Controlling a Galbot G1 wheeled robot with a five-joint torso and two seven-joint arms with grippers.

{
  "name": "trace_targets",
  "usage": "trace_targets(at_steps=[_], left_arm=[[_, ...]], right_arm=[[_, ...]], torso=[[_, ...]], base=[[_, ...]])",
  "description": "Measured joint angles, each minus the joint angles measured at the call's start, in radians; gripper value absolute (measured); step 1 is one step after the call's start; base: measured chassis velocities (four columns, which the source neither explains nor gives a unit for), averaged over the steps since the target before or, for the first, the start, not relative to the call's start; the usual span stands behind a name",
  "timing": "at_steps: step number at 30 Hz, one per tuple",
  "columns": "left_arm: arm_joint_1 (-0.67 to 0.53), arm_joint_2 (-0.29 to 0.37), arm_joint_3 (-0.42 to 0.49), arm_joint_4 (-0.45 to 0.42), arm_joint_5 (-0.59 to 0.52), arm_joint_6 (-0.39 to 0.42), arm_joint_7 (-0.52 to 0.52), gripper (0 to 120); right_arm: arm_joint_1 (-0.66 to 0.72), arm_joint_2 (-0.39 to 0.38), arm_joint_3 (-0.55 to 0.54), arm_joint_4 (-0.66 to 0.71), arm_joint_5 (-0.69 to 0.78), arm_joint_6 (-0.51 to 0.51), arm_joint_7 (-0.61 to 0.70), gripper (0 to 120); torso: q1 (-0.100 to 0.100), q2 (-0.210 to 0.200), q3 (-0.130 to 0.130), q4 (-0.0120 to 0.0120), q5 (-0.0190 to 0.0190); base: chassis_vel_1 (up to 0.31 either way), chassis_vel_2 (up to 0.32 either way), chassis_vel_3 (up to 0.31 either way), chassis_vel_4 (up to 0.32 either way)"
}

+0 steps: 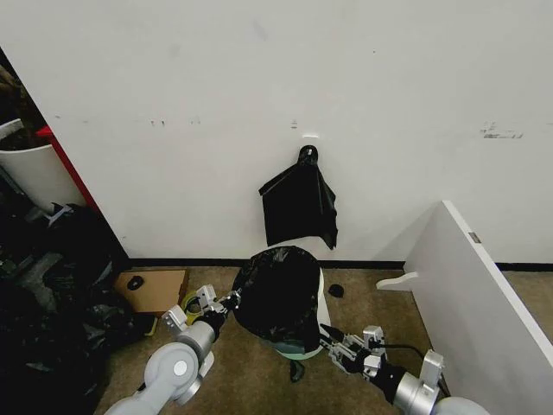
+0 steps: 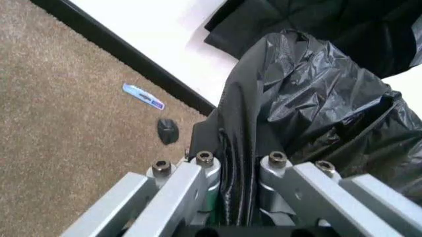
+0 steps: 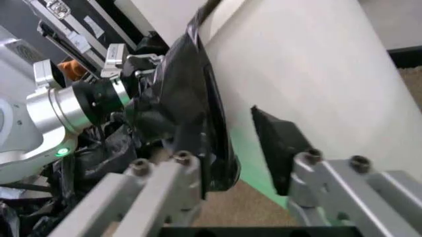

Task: Place the garbage bag over the trash bin.

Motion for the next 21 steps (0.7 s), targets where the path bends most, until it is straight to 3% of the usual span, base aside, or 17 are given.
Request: trace_targets(at_steps=[7, 15, 21], left_arm=[[0.0, 0.0, 0.002, -0.006, 0.003, 0.001, -0.005, 4], [0.004, 0.002, 0.002, -0.011, 0.004, 0.001, -0.006, 4], [0.003, 0.005, -0.005, -0.011, 0.004, 0.0, -0.006, 4]], right_arm=[[-0.007, 0.0, -0.02, -0.002, -0.011, 0.015, -0.014, 0], [-0.006, -0.005, -0.026, -0.007, 0.015, 0.026, 0.003, 0], [-0.005, -0.007, -0.017, -0.011, 0.133, 0.029, 0.069, 0]], torso=[[0.0, 0.0, 0.0, 0.0, 0.0], [0.0, 0.0, 0.0, 0.0, 0.0], [0.0, 0.0, 0.0, 0.0001, 0.0]], base=[[0.0, 0.0, 0.0, 0.0], [0.0, 0.0, 0.0, 0.0], [0.0, 0.0, 0.0, 0.0]])
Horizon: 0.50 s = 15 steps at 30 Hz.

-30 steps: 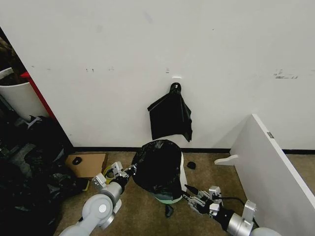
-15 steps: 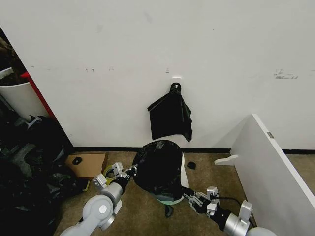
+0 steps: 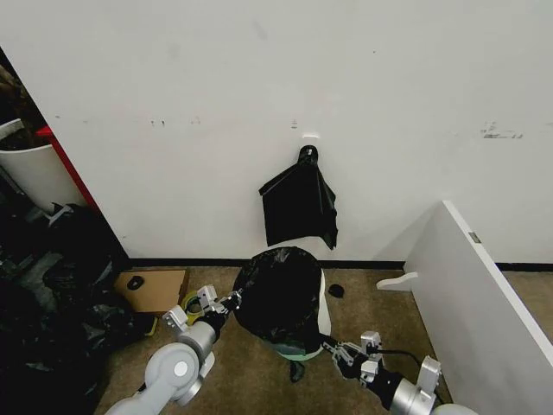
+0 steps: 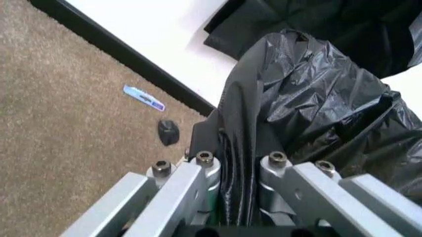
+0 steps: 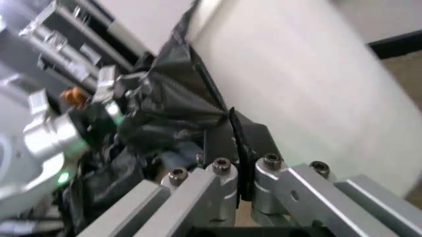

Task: Place the garbage bag over the trash bin.

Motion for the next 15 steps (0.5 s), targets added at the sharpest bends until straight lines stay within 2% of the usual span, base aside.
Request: trace_targets(at_steps=[8, 15], left_arm=[[-0.007, 0.0, -0.003, 0.0, -0.006, -0.003, -0.001, 4], [-0.009, -0.002, -0.003, 0.001, -0.007, -0.004, -0.001, 4]], right_arm=[[0.002, 0.001, -0.022, -0.038, -0.042, 0.003, 0.073, 0], [-0.013, 0.003, -0.059, -0.036, -0.138, 0.032, 0.049, 0]], torso=[[0.0, 0.0, 0.0, 0.0, 0.0], [0.0, 0.0, 0.0, -0.0001, 0.0001]], base=[[0.0, 0.0, 0.0, 0.0], [0.0, 0.0, 0.0, 0.0]])
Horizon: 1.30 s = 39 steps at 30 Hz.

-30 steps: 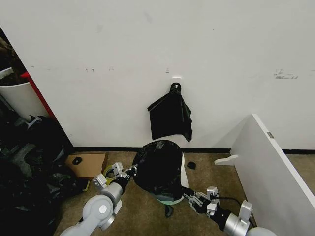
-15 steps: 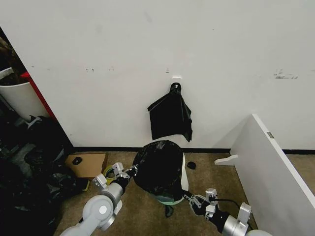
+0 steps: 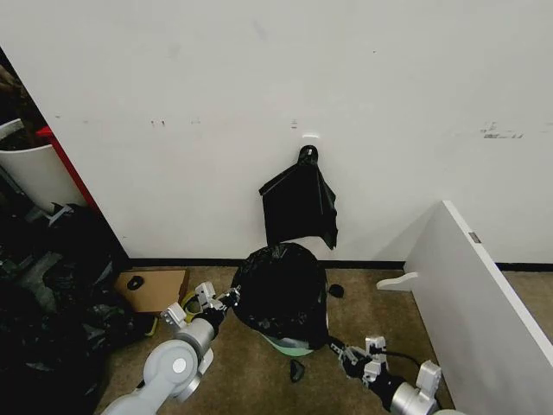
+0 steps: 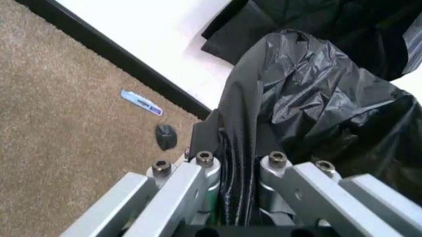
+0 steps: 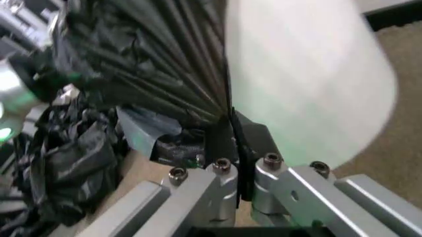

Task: Place the garbage bag over the trash bin.

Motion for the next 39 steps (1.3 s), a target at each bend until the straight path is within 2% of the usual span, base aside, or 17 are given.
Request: trace_targets(at_steps=[5, 8, 11, 12, 17, 18, 19, 20, 22, 23, 29, 39], left_arm=[[-0.004, -0.005, 0.001, 0.007, 0.0, -0.001, -0.009, 4], [-0.009, -0.009, 0.001, 0.012, 0.002, -0.003, -0.027, 4], [-0.019, -0.009, 0.001, 0.014, 0.004, -0.006, -0.06, 4], [-0.019, -0.009, 0.001, 0.014, 0.004, -0.006, -0.06, 4], [-0.04, -0.009, 0.006, 0.018, 0.017, -0.004, -0.117, 4], [-0.048, -0.013, 0.013, 0.024, 0.038, -0.002, -0.143, 4], [-0.065, -0.032, 0.036, 0.05, 0.127, 0.018, -0.2, 4], [-0.07, -0.04, 0.045, 0.058, 0.148, 0.023, -0.211, 4], [-0.081, -0.056, 0.057, 0.076, 0.188, 0.023, -0.216, 4], [-0.081, -0.056, 0.057, 0.076, 0.188, 0.023, -0.216, 4], [-0.138, -0.091, 0.075, 0.133, 0.216, -0.001, -0.205, 4], [-0.199, -0.127, 0.088, 0.239, 0.248, -0.023, -0.183, 4]], right_arm=[[0.002, 0.001, -0.013, 0.007, -0.038, 0.014, -0.02, 0], [0.013, 0.003, -0.016, 0.0, -0.048, 0.031, -0.002, 10], [0.016, 0.01, -0.007, -0.008, -0.063, 0.046, 0.043, 25], [0.016, 0.01, -0.007, -0.008, -0.063, 0.046, 0.043, 25], [0.018, 0.031, 0.033, -0.016, -0.031, 0.046, 0.115, 41], [0.021, 0.042, 0.048, -0.017, -0.015, 0.04, 0.152, 47], [0.026, 0.07, 0.093, -0.022, -0.039, 0.016, 0.221, 60], [0.024, 0.08, 0.106, -0.019, -0.05, 0.015, 0.234, 65], [0.017, 0.098, 0.131, 0.004, -0.054, 0.012, 0.258, 73], [0.017, 0.098, 0.131, 0.004, -0.054, 0.012, 0.258, 73], [-0.011, 0.118, 0.169, 0.061, -0.047, 0.013, 0.275, 96], [-0.042, 0.132, 0.17, 0.081, -0.053, 0.018, 0.269, 100]], torso=[[0.0, 0.0, 0.0, 0.0, -0.0001], [0.0, 0.0, 0.0, 0.0001, -0.0001], [0.0, 0.0, 0.0, 0.0, -0.0001], [0.0, 0.0, 0.0, 0.0, -0.0001], [0.0, 0.0, 0.0, 0.0, 0.0], [0.0, 0.0, 0.0, 0.0, 0.0001], [0.0, 0.0, 0.0, 0.0001, 0.0001], [0.0, 0.0, 0.0, 0.0002, 0.0002], [0.0, 0.0, 0.0, -0.0001, -0.0002], [0.0, 0.0, 0.0, -0.0001, -0.0002], [0.0, 0.0, 0.0, -0.0001, 0.0], [0.0, 0.0, 0.0, 0.0002, 0.0001]], base=[[0.0, 0.0, 0.0, 0.0], [0.0, 0.0, 0.0, 0.0], [0.0, 0.0, 0.0, 0.0], [0.0, 0.0, 0.0, 0.0], [0.0, 0.0, 0.0, 0.0], [0.0, 0.0, 0.0, 0.0], [0.0, 0.0, 0.0, 0.0], [0.0, 0.0, 0.0, 0.0], [0.0, 0.0, 0.0, 0.0], [0.0, 0.0, 0.0, 0.0], [0.0, 0.0, 0.0, 0.0], [0.0, 0.0, 0.0, 0.0]])
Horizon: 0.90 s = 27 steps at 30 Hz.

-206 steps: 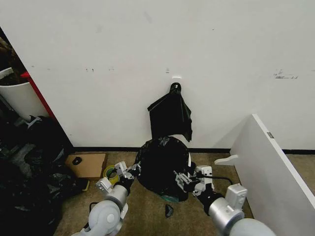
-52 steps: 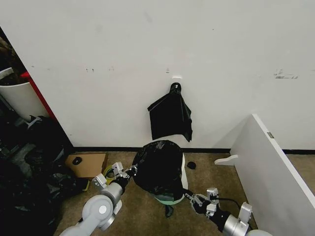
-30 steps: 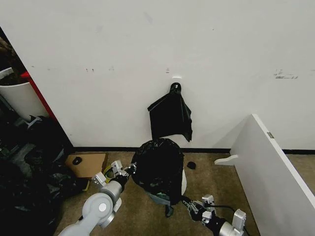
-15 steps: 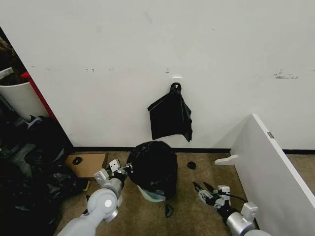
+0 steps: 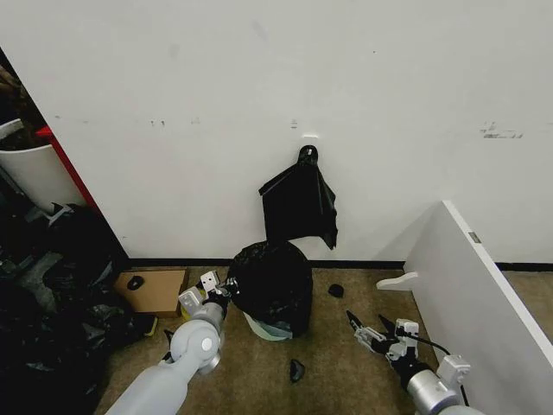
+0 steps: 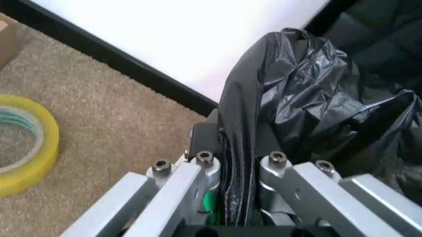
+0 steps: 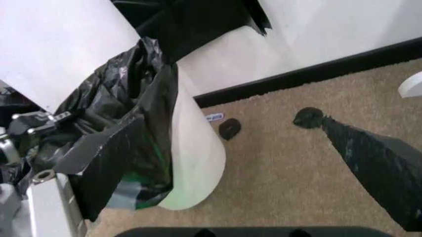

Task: Place the garbage bag over the trash bin.

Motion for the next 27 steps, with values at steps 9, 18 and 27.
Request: trace_targets(at_steps=[9, 18, 27], left_arm=[[-0.006, -0.024, 0.006, 0.043, 0.013, -0.021, 0.012, 13], [0.025, -0.001, -0.014, -0.008, -0.014, -0.014, 0.018, 48], [0.042, 0.012, -0.032, -0.042, -0.013, -0.01, 0.033, 79]], right_arm=[[-0.025, -0.005, 0.016, 0.037, 0.001, -0.007, -0.001, 100], [-0.031, -0.001, 0.01, 0.049, -0.011, -0.007, -0.016, 100], [-0.043, 0.011, 0.005, 0.053, -0.029, 0.003, -0.031, 100]], torso=[[0.0, 0.0, 0.0, -0.0003, -0.0002], [0.0, 0.0, 0.0, 0.0, -0.0002], [0.0, 0.0, 0.0, -0.0002, -0.0002]], base=[[0.0, 0.0, 0.0, 0.0], [0.0, 0.0, 0.0, 0.0], [0.0, 0.0, 0.0, 0.0]])
